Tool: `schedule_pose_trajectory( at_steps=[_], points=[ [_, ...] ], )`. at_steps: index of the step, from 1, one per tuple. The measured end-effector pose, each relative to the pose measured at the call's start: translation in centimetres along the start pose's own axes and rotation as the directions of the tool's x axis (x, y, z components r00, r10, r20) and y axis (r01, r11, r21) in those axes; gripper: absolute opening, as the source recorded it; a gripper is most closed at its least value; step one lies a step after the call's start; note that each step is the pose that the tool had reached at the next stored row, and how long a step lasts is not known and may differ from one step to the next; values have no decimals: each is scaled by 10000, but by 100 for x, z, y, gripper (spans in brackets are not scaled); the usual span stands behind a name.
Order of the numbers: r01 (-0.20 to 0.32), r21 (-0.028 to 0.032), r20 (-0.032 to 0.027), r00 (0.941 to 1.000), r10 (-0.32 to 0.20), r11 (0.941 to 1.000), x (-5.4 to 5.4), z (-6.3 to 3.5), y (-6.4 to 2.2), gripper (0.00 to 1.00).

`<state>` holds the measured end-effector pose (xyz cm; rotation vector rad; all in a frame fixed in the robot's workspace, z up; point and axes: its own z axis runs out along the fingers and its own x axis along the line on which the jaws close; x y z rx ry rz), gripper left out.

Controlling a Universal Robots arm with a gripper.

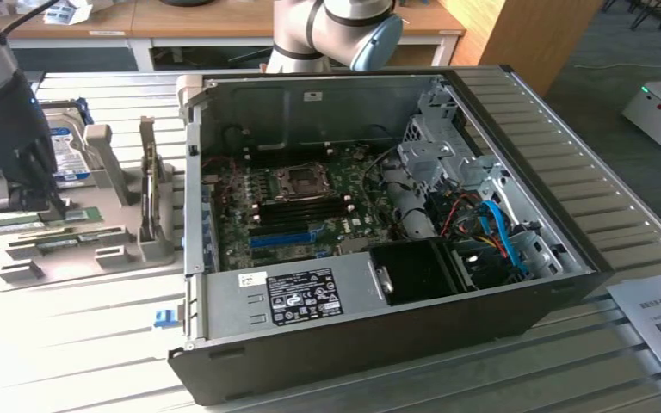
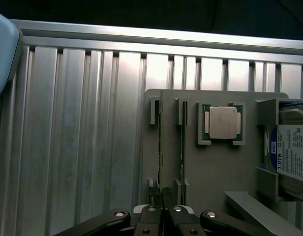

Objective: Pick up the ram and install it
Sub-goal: 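Pick up the ram and move it above insertion slot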

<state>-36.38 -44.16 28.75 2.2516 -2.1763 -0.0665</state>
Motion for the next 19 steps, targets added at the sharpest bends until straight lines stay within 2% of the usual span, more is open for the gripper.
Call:
schedule_pose_trajectory(
  at_steps=[19],
  points=[
    [0, -1, 0, 10000, 0, 10000, -7, -282, 2, 12]
  ],
)
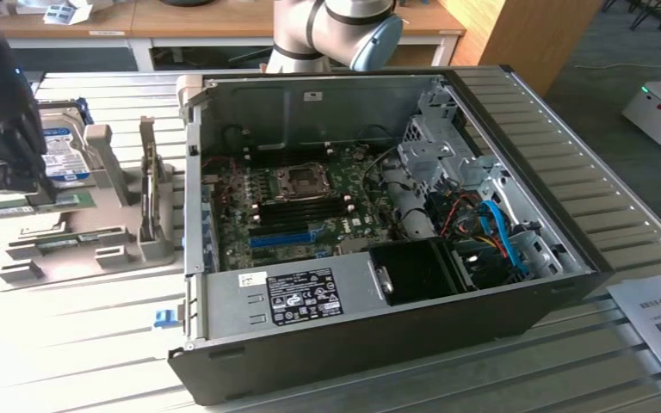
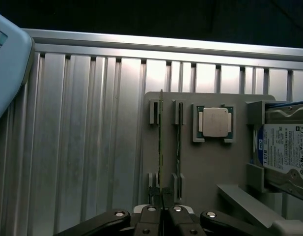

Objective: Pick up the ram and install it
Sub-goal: 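Pick up the ram and move it above insertion slot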

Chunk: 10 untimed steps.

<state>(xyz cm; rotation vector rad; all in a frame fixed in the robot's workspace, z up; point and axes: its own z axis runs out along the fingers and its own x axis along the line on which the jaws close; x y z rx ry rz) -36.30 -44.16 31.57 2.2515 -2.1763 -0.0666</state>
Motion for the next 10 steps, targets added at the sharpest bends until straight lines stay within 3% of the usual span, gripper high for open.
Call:
schedule_pose_trajectory(
  at_steps=[10],
  points=[
    [0, 0, 0, 10000, 0, 10000, -3, -132, 1, 12]
  ],
)
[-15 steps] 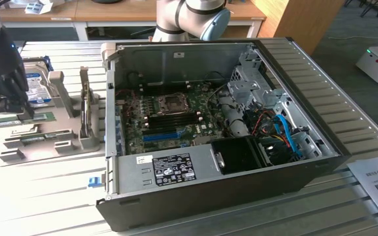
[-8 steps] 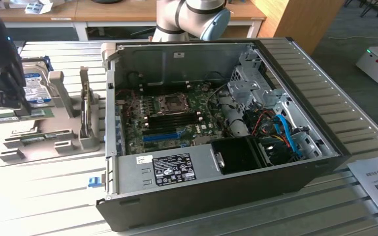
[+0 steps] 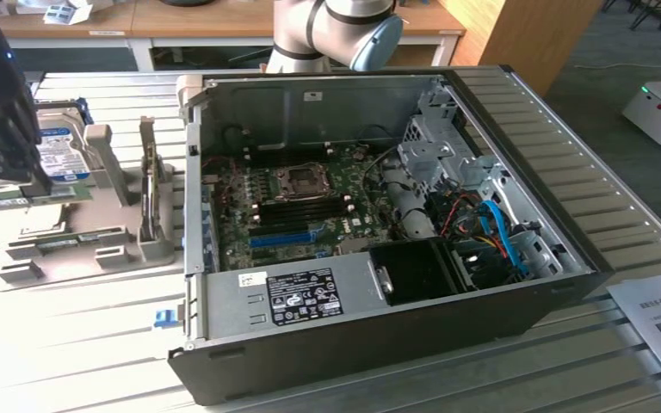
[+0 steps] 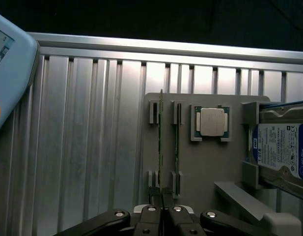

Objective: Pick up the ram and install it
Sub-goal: 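Pick up the ram and move it above insertion slot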

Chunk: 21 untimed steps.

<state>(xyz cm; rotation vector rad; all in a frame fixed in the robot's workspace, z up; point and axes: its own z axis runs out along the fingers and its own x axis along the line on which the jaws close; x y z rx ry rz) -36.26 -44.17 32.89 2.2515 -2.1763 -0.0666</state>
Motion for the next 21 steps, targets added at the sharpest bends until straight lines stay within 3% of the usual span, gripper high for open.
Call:
schedule_pose_trajectory(
  at_steps=[21],
  points=[
    [0, -1, -1, 10000, 0, 10000, -6, -246, -3, 12]
  ],
)
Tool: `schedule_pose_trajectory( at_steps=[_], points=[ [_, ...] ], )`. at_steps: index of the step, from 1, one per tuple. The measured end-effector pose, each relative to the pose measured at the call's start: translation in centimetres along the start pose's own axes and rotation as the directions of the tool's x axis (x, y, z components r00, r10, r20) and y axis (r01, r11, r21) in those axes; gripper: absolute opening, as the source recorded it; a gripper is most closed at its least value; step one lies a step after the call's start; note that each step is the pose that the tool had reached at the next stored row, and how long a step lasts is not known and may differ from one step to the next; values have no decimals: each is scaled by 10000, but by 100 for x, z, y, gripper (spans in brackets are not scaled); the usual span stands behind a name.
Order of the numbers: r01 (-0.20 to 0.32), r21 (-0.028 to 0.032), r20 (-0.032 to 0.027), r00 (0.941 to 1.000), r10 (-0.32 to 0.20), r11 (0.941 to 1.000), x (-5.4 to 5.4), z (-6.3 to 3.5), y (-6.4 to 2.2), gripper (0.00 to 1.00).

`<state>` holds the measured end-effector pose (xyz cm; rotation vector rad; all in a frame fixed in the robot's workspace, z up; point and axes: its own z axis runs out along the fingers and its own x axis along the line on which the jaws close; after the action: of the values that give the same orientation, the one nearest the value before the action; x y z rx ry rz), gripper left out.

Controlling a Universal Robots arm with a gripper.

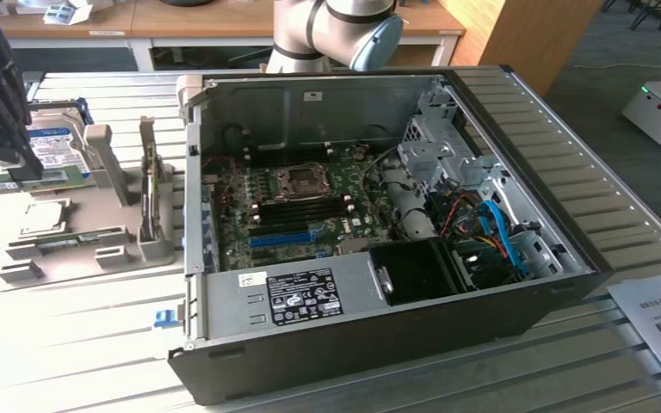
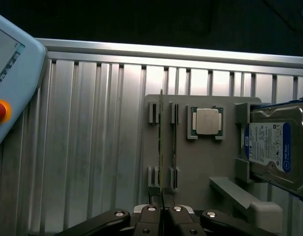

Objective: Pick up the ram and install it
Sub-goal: 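Pick up the ram and move it above insertion slot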

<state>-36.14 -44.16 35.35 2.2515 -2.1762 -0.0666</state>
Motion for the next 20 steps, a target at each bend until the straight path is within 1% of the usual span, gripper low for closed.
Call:
schedule_pose_trajectory(
  at_steps=[20],
  points=[
    [0, 1, 0, 10000, 0, 10000, -5, -220, -3, 12]
  ],
)
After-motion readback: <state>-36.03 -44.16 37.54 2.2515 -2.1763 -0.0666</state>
